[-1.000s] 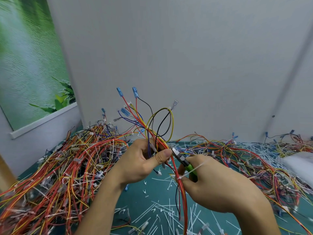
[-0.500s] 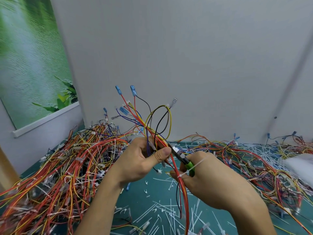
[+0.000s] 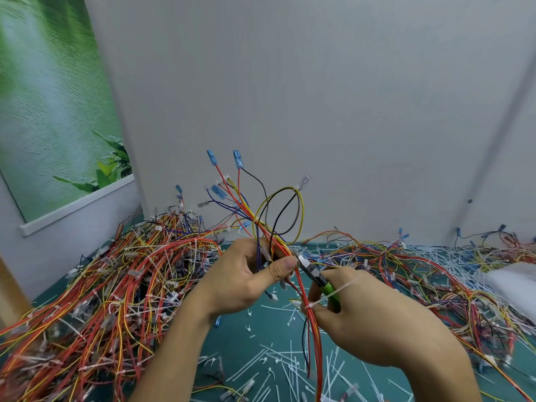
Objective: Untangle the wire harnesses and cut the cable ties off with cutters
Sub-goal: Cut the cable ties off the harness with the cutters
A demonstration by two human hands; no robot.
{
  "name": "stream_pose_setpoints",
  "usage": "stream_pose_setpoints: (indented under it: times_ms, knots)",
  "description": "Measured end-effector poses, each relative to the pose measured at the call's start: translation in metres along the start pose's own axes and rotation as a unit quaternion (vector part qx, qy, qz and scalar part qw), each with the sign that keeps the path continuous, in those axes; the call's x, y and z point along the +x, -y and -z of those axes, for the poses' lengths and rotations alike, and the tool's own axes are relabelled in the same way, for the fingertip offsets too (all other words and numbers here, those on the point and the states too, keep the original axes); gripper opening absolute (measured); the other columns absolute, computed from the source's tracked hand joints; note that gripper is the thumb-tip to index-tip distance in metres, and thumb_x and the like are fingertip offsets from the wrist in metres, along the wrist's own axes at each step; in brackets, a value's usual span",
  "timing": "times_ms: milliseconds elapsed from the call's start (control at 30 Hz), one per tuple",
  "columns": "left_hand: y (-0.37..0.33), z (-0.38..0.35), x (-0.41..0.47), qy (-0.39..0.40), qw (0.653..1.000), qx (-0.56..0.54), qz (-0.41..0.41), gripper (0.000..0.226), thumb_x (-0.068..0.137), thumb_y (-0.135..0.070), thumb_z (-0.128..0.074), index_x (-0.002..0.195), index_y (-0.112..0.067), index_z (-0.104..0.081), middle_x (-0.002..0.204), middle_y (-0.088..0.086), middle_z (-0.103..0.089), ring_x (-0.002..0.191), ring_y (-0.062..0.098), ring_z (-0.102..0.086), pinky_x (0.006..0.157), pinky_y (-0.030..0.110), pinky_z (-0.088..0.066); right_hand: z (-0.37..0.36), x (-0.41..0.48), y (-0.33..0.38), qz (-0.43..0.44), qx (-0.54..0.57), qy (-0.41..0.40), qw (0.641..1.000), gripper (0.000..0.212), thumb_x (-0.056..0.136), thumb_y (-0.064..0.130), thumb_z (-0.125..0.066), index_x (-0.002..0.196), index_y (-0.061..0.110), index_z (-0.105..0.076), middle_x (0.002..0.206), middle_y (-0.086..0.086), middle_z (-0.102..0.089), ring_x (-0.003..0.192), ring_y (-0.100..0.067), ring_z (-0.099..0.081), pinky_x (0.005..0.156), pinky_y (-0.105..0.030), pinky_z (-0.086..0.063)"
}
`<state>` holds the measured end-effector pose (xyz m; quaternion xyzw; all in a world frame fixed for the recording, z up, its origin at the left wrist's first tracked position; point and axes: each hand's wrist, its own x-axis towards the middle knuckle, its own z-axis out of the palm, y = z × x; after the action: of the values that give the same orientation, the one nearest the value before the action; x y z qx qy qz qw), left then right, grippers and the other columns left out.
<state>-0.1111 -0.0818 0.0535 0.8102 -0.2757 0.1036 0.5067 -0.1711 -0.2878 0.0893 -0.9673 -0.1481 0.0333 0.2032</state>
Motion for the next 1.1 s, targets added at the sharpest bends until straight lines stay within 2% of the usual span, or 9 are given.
stream_pose_setpoints:
  times_ms: [133, 233, 333, 433, 533, 700, 800, 1000, 1100]
  knots:
    - [0.000, -0.001, 0.000, 0.007, 1.000, -0.008, 0.000, 0.036, 0.092, -0.050, -0.063, 0.081, -0.016, -0.070, 0.078, -0.001, -0.073, 0.079, 0.018, -0.072, 0.078, 0.033, -0.056, 0.002, -0.003, -0.001, 0.006, -0.010, 0.007, 1.000, 0.016, 0.099, 0.052, -0.052, 0.103, 0.037, -0.056, 0.085, 0.012, -0.053, 0.070, -0.007, -0.053, 0.065, -0.025, -0.046]
    - [0.000, 0.000, 0.000, 0.004, 1.000, -0.004, 0.000, 0.035, 0.092, -0.050, -0.062, 0.080, -0.018, -0.069, 0.077, -0.003, -0.073, 0.079, 0.016, -0.072, 0.077, 0.026, -0.055, 0.003, -0.002, 0.002, 0.004, -0.007, 0.004, 1.000, 0.014, 0.099, 0.050, -0.053, 0.100, 0.037, -0.056, 0.086, 0.012, -0.054, 0.074, -0.009, -0.057, 0.066, -0.025, -0.048]
    - [0.001, 0.003, 0.000, 0.008, 1.000, -0.007, 0.000, 0.039, 0.092, -0.048, -0.062, 0.081, -0.012, -0.069, 0.077, -0.002, -0.073, 0.080, 0.018, -0.072, 0.078, 0.028, -0.055, -0.002, 0.000, 0.004, -0.003, -0.007, -0.006, 1.000, 0.015, 0.101, 0.046, -0.051, 0.097, 0.033, -0.055, 0.089, 0.010, -0.056, 0.075, -0.012, -0.060, 0.063, -0.025, -0.047]
    - [0.003, 0.004, 0.000, 0.008, 1.000, -0.012, 0.010, 0.040, 0.092, -0.045, -0.064, 0.081, -0.007, -0.068, 0.078, -0.001, -0.073, 0.079, 0.016, -0.072, 0.076, 0.024, -0.054, -0.006, 0.004, 0.005, -0.011, -0.010, -0.013, 1.000, 0.019, 0.102, 0.041, -0.050, 0.088, 0.028, -0.054, 0.084, 0.006, -0.057, 0.067, -0.015, -0.056, 0.057, -0.027, -0.043]
    - [0.002, 0.004, 0.000, 0.009, 1.000, -0.004, 0.010, 0.034, 0.092, -0.044, -0.064, 0.079, -0.012, -0.069, 0.076, -0.005, -0.073, 0.076, 0.011, -0.071, 0.073, 0.019, -0.052, -0.007, 0.005, 0.004, -0.020, -0.007, -0.014, 1.000, 0.022, 0.102, 0.041, -0.052, 0.084, 0.027, -0.052, 0.083, 0.005, -0.056, 0.063, -0.014, -0.052, 0.056, -0.027, -0.042]
    - [0.002, 0.004, -0.001, 0.004, 1.000, -0.019, 0.001, 0.036, 0.092, -0.043, -0.065, 0.079, -0.010, -0.067, 0.075, -0.007, -0.072, 0.076, 0.010, -0.071, 0.073, 0.016, -0.051, -0.006, 0.007, 0.004, -0.017, -0.002, -0.015, 1.000, 0.020, 0.101, 0.042, -0.054, 0.089, 0.026, -0.058, 0.085, 0.002, -0.060, 0.064, -0.015, -0.054, 0.061, -0.033, -0.050]
    - [0.002, 0.004, -0.002, 0.006, 1.000, -0.019, 0.001, 0.035, 0.092, -0.041, -0.065, 0.078, -0.009, -0.066, 0.074, -0.008, -0.072, 0.074, 0.007, -0.070, 0.072, 0.014, -0.050, -0.006, 0.008, 0.004, -0.015, -0.003, -0.012, 1.000, 0.020, 0.101, 0.041, -0.055, 0.090, 0.025, -0.060, 0.084, 0.001, -0.060, 0.062, -0.015, -0.052, 0.056, -0.028, -0.044]
    - [0.005, 0.004, 0.000, 0.006, 1.000, 0.000, 0.007, 0.033, 0.093, -0.046, -0.063, 0.081, -0.015, -0.068, 0.076, -0.008, -0.071, 0.073, 0.005, -0.067, 0.072, 0.017, -0.050, -0.006, 0.007, 0.004, -0.024, -0.015, -0.023, 0.999, 0.019, 0.100, 0.046, -0.051, 0.092, 0.029, -0.055, 0.092, 0.008, -0.053, 0.071, -0.010, -0.054, 0.061, -0.028, -0.045]
    - [0.005, 0.004, 0.001, 0.018, 0.999, -0.023, 0.021, 0.023, 0.094, -0.041, -0.063, 0.099, -0.023, -0.074, 0.090, -0.006, -0.075, 0.083, 0.012, -0.072, 0.082, 0.032, -0.058, -0.008, 0.008, 0.004, -0.024, -0.019, -0.025, 0.999, 0.018, 0.100, 0.048, -0.049, 0.101, 0.031, -0.056, 0.098, 0.009, -0.051, 0.079, -0.010, -0.056, 0.068, -0.031, -0.050]
